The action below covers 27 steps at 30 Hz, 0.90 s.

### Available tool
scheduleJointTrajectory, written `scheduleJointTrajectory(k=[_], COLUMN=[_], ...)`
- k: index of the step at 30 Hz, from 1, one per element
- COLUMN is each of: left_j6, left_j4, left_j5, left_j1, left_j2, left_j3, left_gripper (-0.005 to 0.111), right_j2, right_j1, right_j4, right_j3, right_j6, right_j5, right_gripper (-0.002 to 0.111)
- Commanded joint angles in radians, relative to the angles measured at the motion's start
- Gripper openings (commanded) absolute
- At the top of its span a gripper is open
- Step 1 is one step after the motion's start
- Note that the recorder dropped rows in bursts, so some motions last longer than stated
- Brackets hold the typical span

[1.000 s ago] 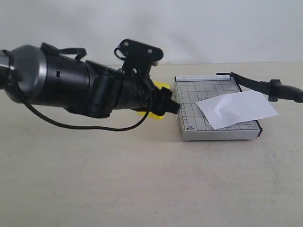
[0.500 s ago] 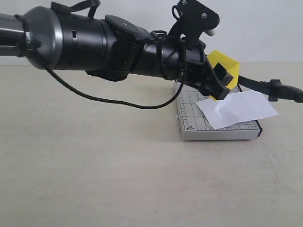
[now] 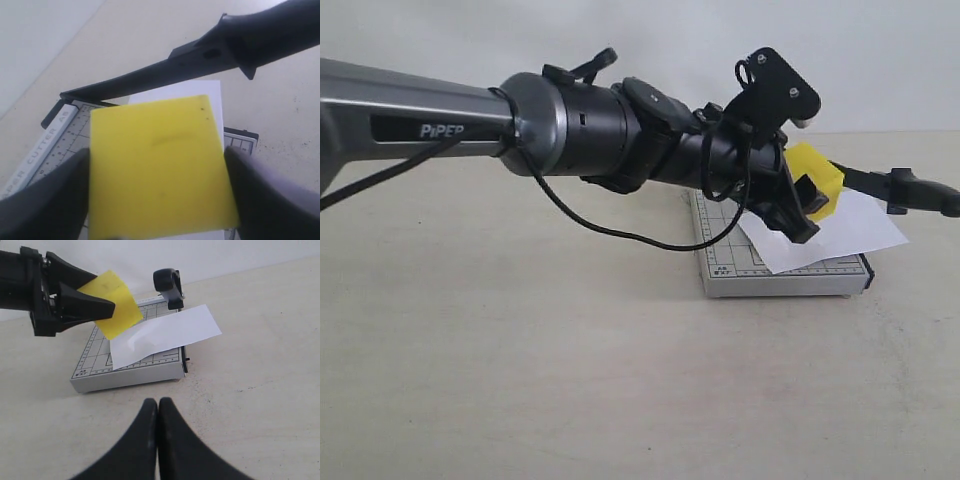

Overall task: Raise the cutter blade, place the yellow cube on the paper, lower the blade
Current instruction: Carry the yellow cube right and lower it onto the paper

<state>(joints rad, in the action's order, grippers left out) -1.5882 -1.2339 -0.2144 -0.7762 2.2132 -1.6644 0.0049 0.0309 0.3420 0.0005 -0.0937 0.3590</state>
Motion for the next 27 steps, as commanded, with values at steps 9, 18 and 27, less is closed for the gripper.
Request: scheduleJointTrajectory(k=[9, 18, 27], left_j6=[-0.002, -0.006, -0.035], left_j4=[0.002, 0.004, 0.000], left_j5=[-0.018, -0.012, -0.018], left_j1=[-0.004, 0.000, 0.000], left_j2=[0.099, 0.122, 0.150], left_j3=[-0.116, -0.137, -0.139], left_gripper=[0.005, 0.005, 0.005], right_j2=[-0.005, -0.005, -0.005], right_j1=[0.002, 0.002, 0.002], right_j4=[-0.007, -0.007, -0.007], right_j3=[-0.001, -0.001, -0.001], right_j6=[0.003, 0.003, 0.003], right_j5=[-0.004, -0.004, -0.004], right_gripper=[0.000, 0.000, 0.000])
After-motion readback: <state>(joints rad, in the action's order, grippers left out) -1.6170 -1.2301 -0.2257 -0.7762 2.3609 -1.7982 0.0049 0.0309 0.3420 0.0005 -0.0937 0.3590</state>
